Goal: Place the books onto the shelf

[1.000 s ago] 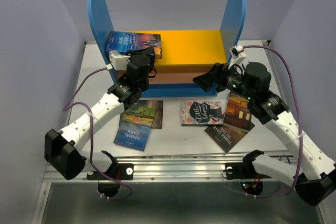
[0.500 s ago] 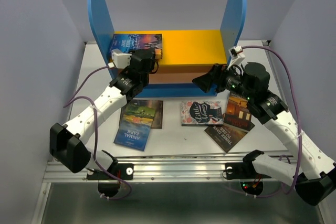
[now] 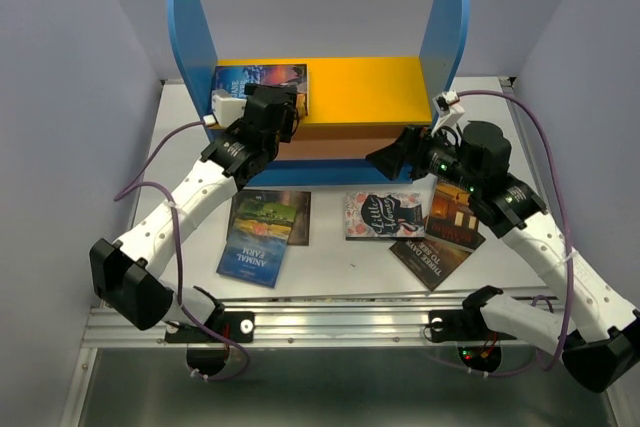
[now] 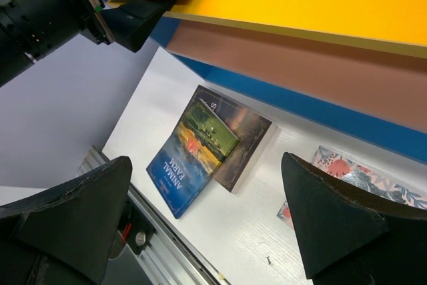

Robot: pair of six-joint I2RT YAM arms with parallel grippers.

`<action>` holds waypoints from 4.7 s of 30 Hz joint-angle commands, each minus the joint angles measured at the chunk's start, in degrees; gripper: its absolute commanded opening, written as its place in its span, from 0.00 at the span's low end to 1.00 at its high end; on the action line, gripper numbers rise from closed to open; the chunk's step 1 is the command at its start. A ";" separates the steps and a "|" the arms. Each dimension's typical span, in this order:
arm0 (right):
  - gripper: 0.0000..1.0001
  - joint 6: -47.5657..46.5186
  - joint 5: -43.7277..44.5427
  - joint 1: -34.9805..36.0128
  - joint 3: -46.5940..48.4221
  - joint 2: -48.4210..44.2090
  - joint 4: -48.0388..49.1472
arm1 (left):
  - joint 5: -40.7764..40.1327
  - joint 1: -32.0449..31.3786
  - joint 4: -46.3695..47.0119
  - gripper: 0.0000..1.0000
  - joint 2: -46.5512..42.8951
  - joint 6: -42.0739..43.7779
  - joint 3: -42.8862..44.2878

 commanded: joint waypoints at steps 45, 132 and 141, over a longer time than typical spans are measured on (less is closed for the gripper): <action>0.40 -22.28 19.43 14.43 25.31 26.18 -5.87 | -0.28 5.51 -9.90 0.00 -16.51 32.64 -7.91; 1.00 -11.14 24.01 17.06 2.57 7.48 0.19 | 26.26 18.97 -9.45 0.99 -37.78 44.86 -29.34; 1.00 -5.41 8.20 17.06 -9.92 10.71 10.29 | 27.40 18.96 -8.41 0.92 -38.31 38.28 -44.63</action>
